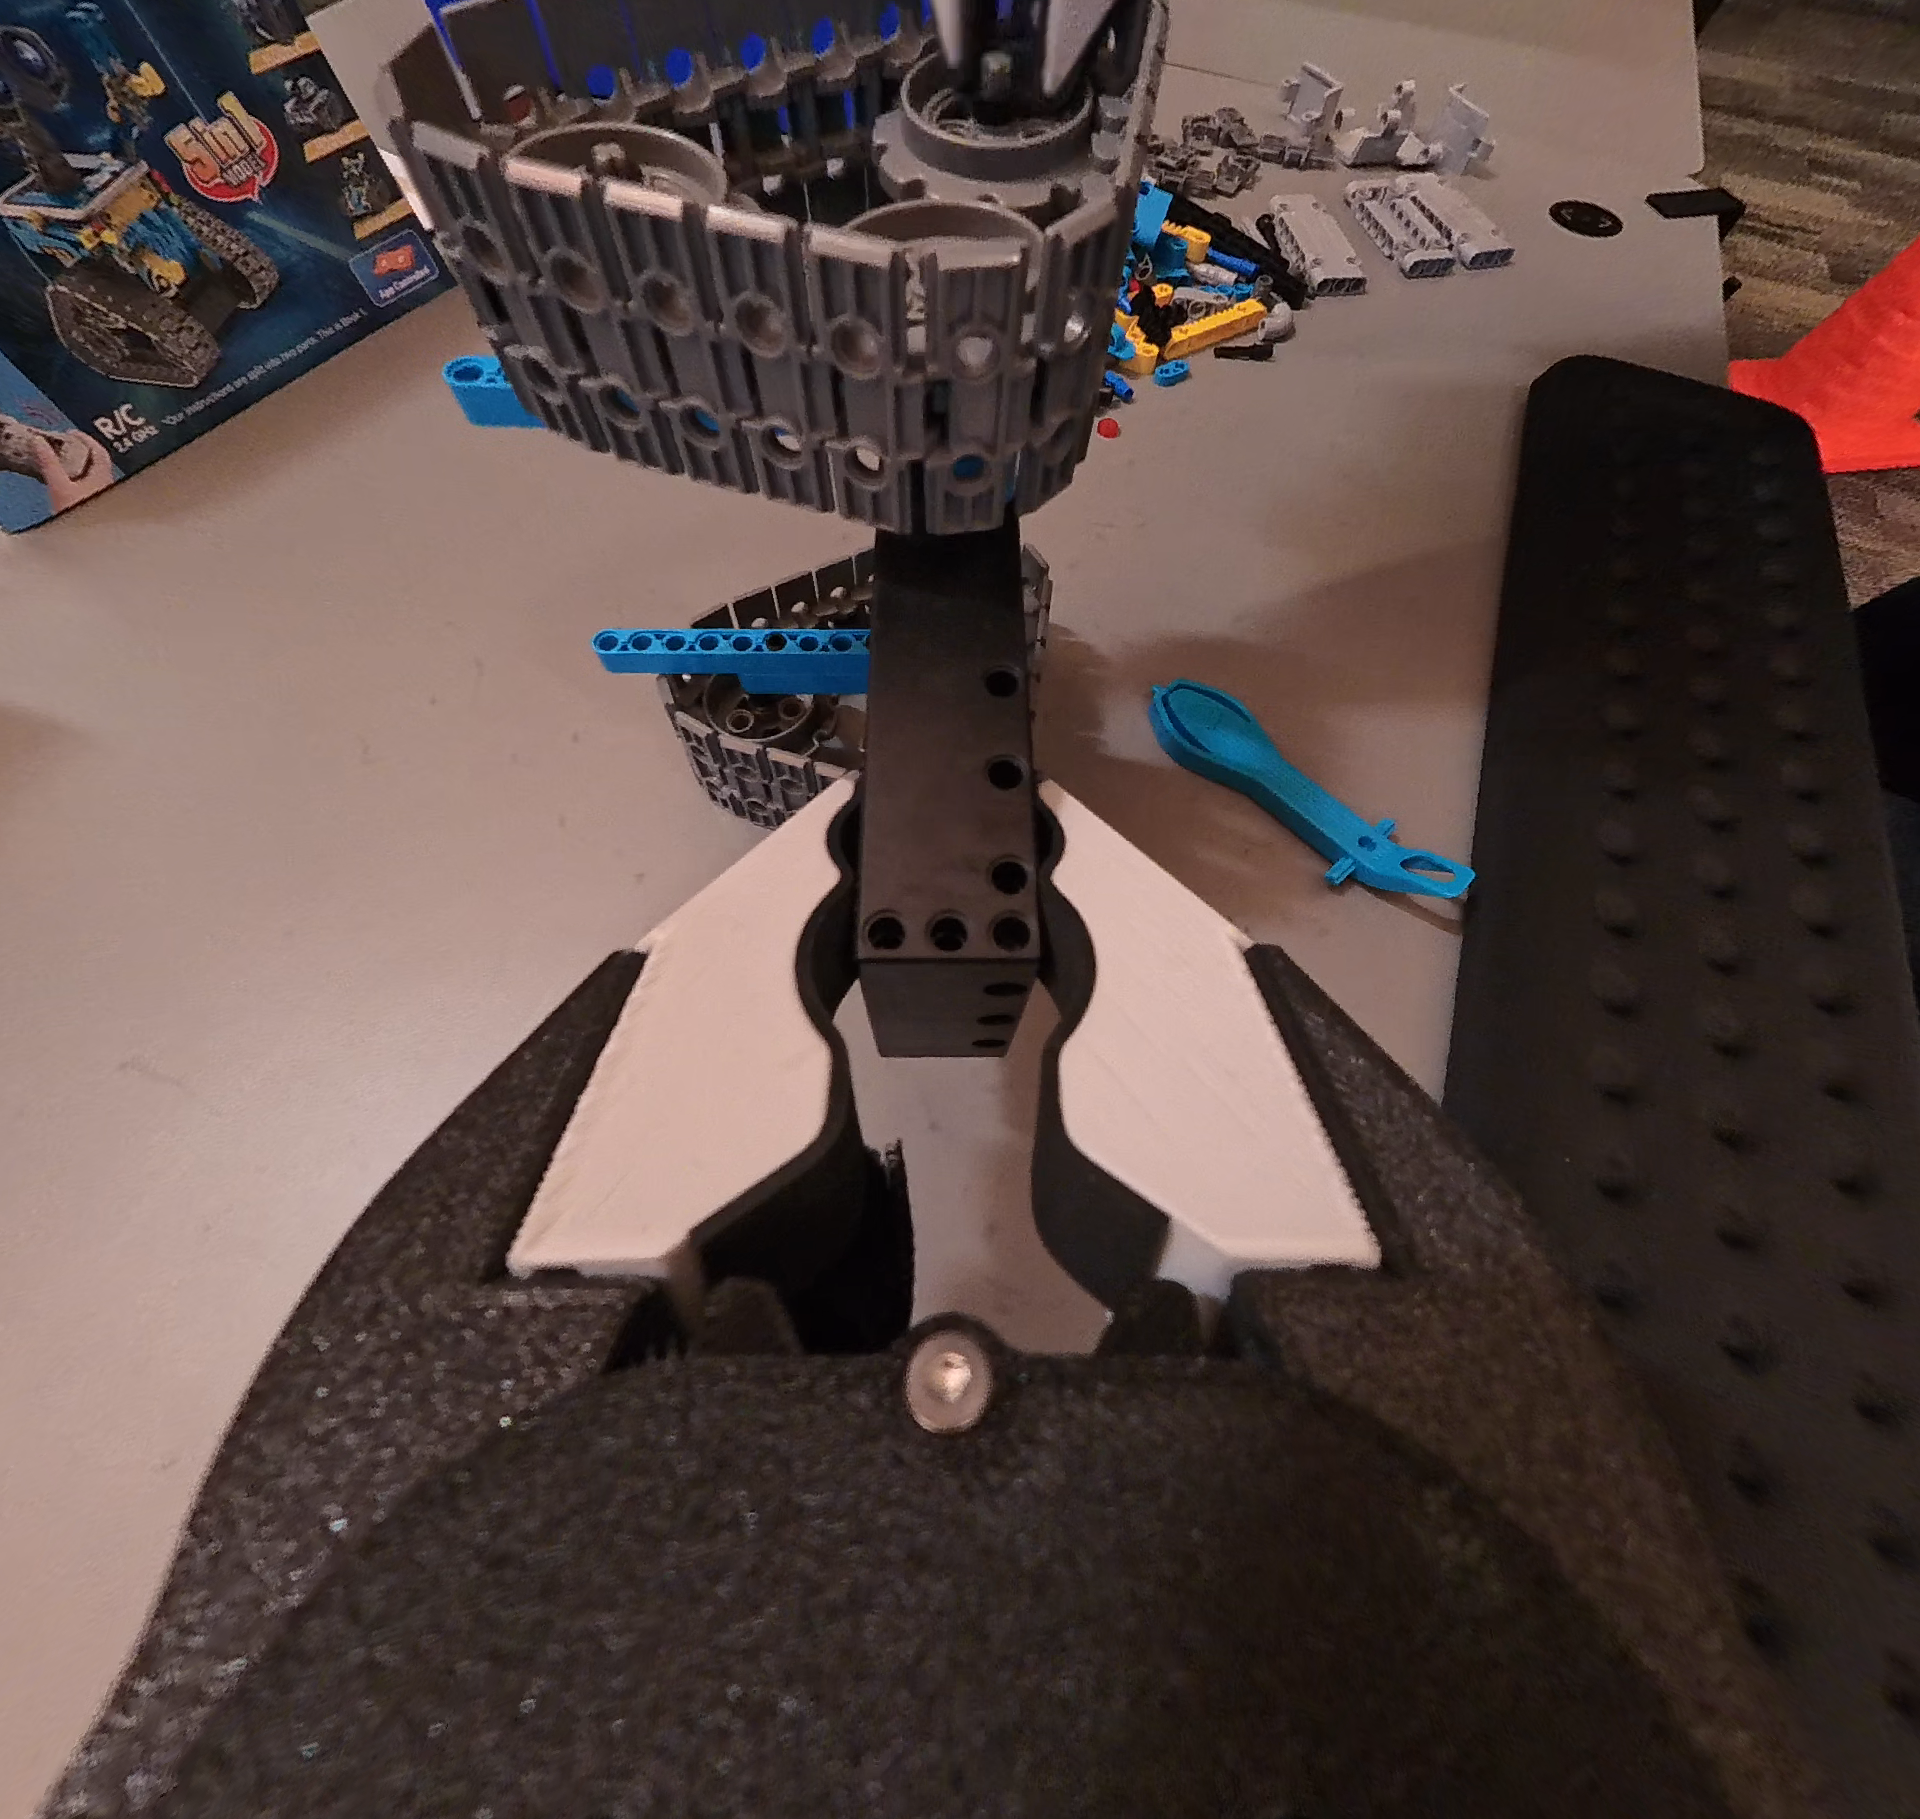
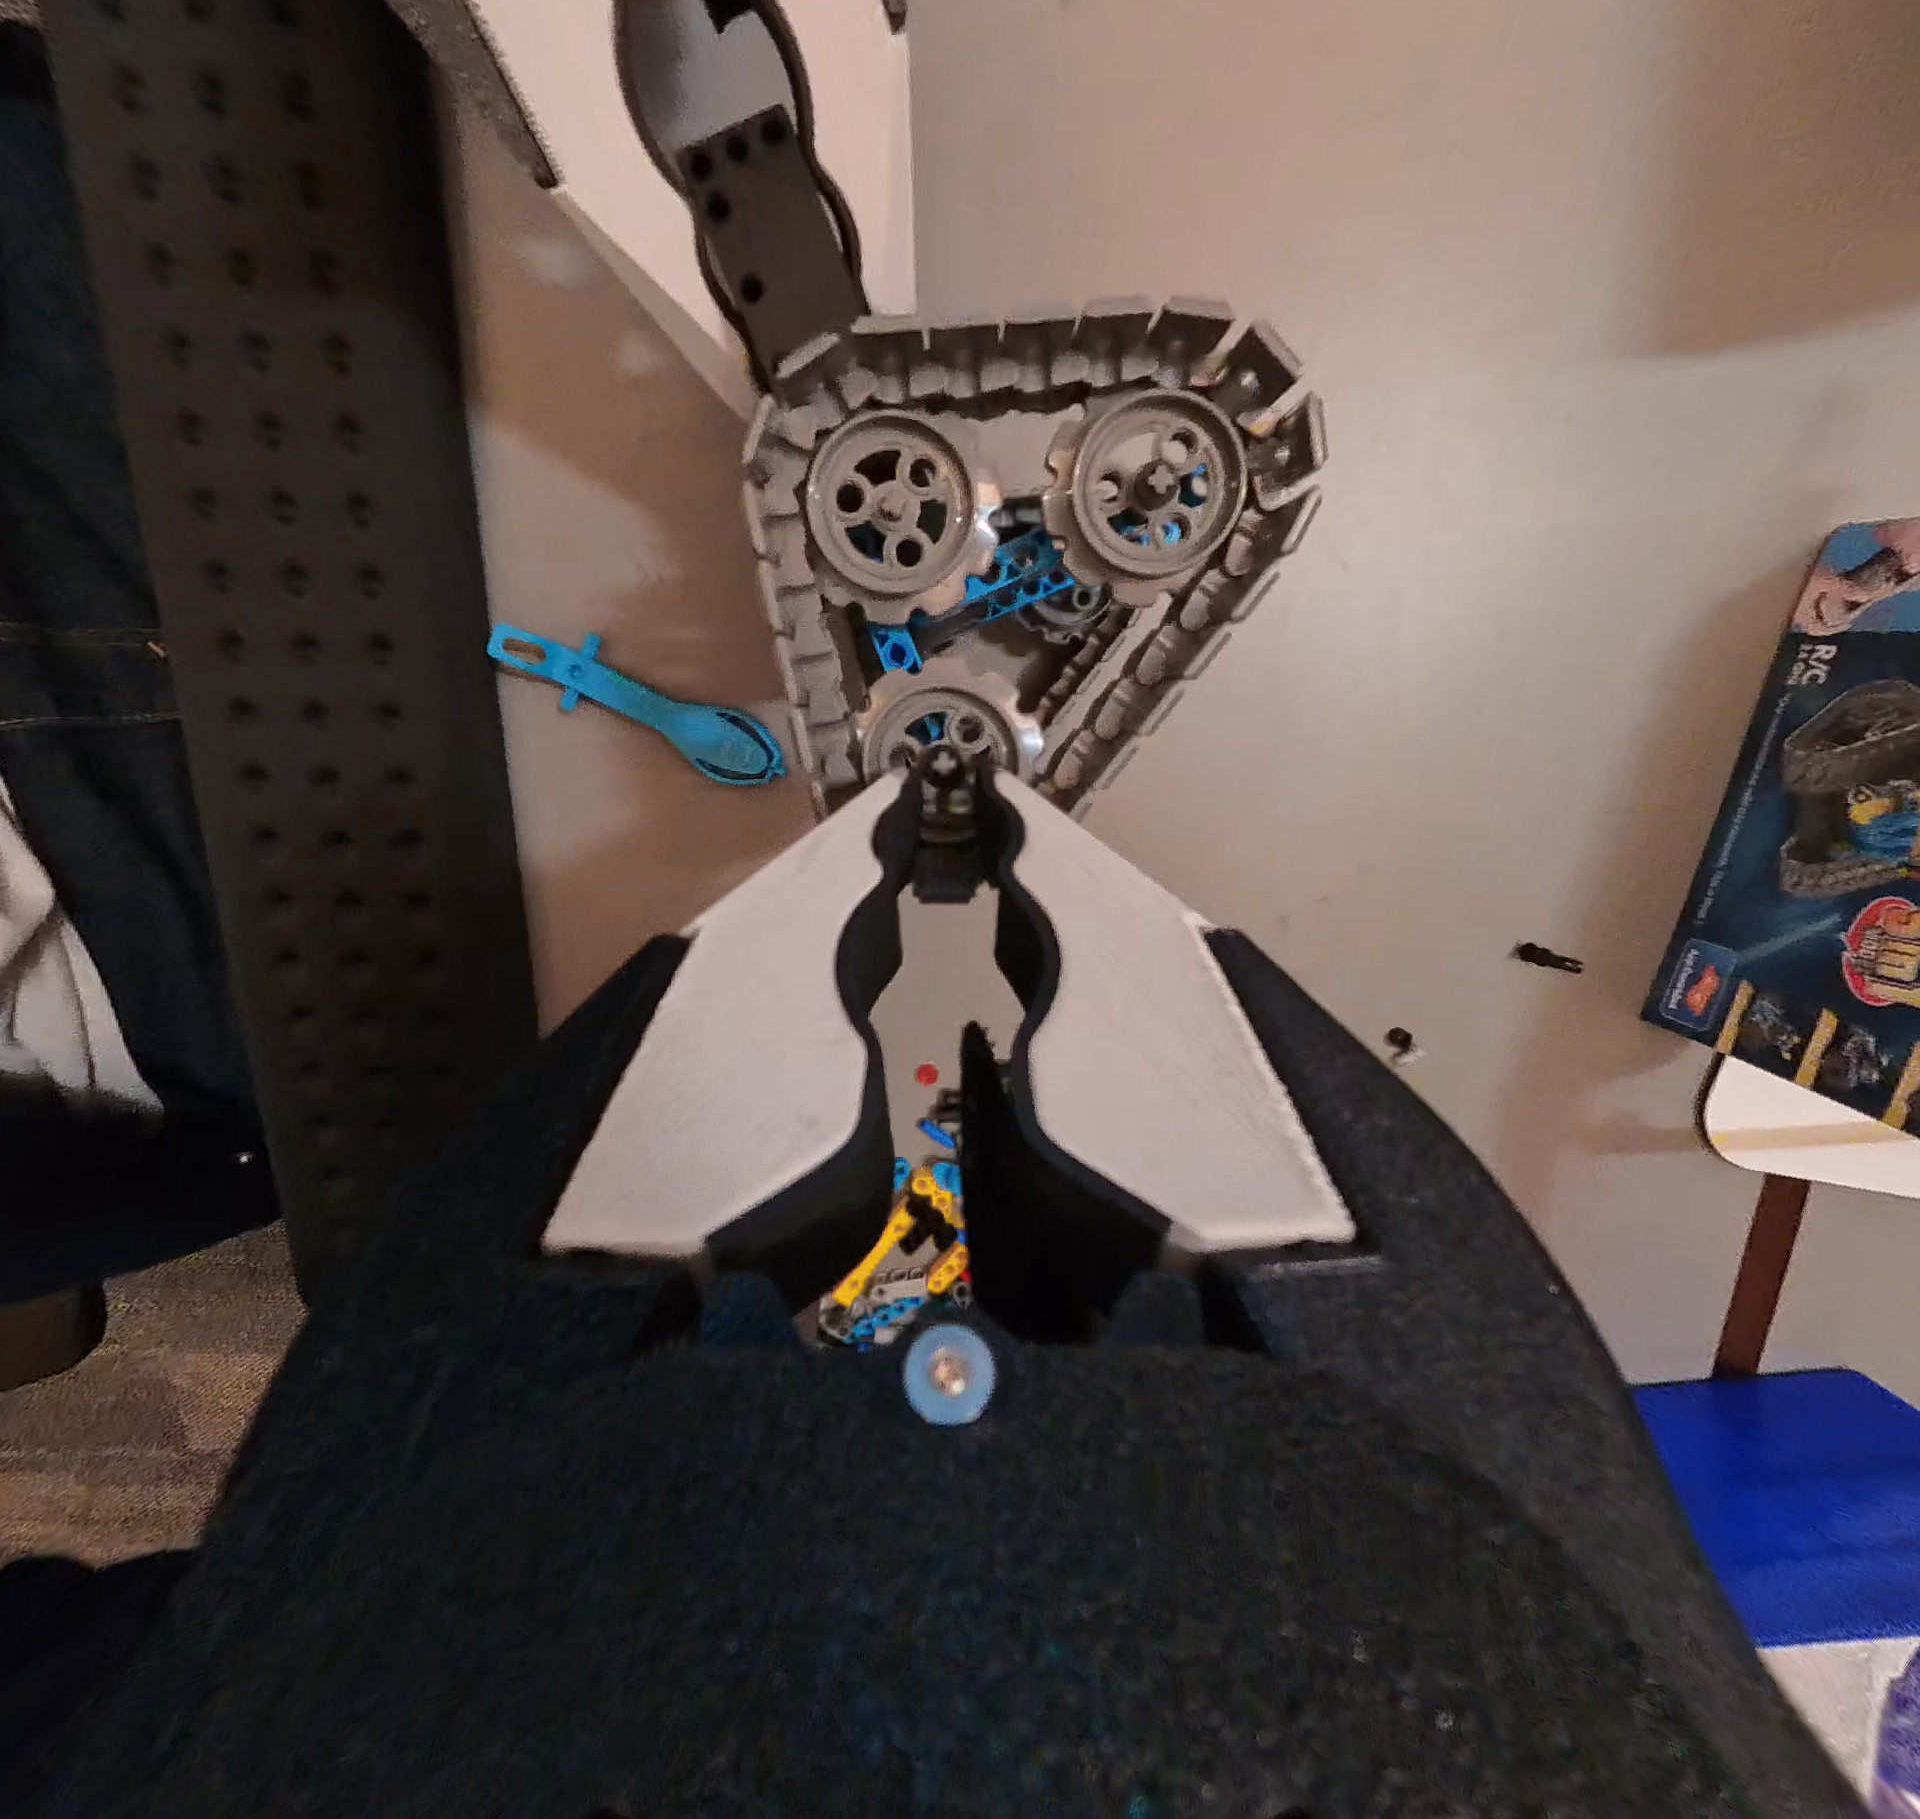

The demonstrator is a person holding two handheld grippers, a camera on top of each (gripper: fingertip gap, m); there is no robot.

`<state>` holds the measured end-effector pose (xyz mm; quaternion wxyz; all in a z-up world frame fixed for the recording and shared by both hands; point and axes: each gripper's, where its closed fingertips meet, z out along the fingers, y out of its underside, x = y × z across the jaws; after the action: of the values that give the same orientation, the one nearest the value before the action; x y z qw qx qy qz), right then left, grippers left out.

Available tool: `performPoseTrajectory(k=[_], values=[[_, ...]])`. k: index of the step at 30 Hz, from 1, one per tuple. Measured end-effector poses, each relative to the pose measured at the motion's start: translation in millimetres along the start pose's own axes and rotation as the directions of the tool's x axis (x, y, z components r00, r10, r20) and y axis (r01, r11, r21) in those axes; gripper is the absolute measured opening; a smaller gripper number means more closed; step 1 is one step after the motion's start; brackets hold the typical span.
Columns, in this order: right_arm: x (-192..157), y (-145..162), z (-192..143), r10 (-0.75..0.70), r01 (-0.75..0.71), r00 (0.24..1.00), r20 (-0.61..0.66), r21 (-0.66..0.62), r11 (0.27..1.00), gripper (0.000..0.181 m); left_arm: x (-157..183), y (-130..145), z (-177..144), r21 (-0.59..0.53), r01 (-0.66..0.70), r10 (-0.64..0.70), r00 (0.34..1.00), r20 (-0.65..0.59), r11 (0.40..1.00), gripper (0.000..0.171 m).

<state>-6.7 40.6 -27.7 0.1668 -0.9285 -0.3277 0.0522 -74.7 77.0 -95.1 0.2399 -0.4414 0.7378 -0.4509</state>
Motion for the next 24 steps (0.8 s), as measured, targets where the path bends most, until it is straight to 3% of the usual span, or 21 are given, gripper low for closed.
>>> performPoseTrajectory(k=[2, 3, 4, 5, 9, 12, 15, 17, 24], values=[[-0.2, -1.2, 0.2, 0.001, -0.001, 1.000, 0.009, -0.006, 1.000, 0.007, -1.1, -0.9, -0.8, 0.002, 0.007, -0.007, 1.000, 0.015, 1.000, 0.027], [-0.9, -0.9, 0.4, -0.001, 0.001, 1.000, 0.015, -0.011, 1.000, 0.007, -3.1, -5.2, -2.9, 0.017, 0.024, -0.024, 0.999, 0.027, 1.000, 0.039], [-0.9, -1.1, 0.3, -0.003, 0.003, 1.000, 0.016, -0.013, 1.000, 0.006, -3.6, -12.8, -7.1, 0.041, 0.048, -0.049, 0.999, 0.023, 0.998, 0.070], [-0.8, -1.3, 0.2, -0.004, 0.005, 1.000, 0.016, -0.013, 1.000, 0.006, -4.0, -23.1, -13.5, 0.071, 0.070, -0.071, 0.997, 0.013, 0.995, 0.090], [-2.2, -4.0, -0.6, 0.004, -0.003, 1.000, 0.029, -0.003, 1.000, 0.007, -17.4, -76.7, -30.1, 0.211, 0.038, -0.048, 0.998, 0.039, 0.977, 0.113], [-1.9, -2.5, 0.9, 0.012, -0.011, 0.999, 0.037, -0.022, 1.000, 0.007, -22.2, -87.5, 0.7, 0.115, -0.026, 0.026, 1.000, -0.002, 0.993, 0.127], [-1.8, -1.8, 0.8, 0.021, -0.020, 0.999, 0.042, -0.023, 1.000, 0.006, -26.1, -88.1, 27.2, 0.042, -0.070, 0.071, 0.997, -0.035, 0.997, 0.129], [-1.6, 1.6, 1.9, 0.025, -0.023, 0.999, 0.041, -0.035, 0.999, 0.005, -19.0, -88.8, 35.0, 0.048, -0.098, 0.102, 0.992, -0.080, 0.994, 0.117], [1.4, -5.4, 0.4, 0.017, -0.024, 0.998, 0.065, 0.120, 0.993, 0.003, -25.6, -86.7, 31.6, 0.093, -0.053, 0.058, 0.997, -0.047, 0.994, 0.111]])
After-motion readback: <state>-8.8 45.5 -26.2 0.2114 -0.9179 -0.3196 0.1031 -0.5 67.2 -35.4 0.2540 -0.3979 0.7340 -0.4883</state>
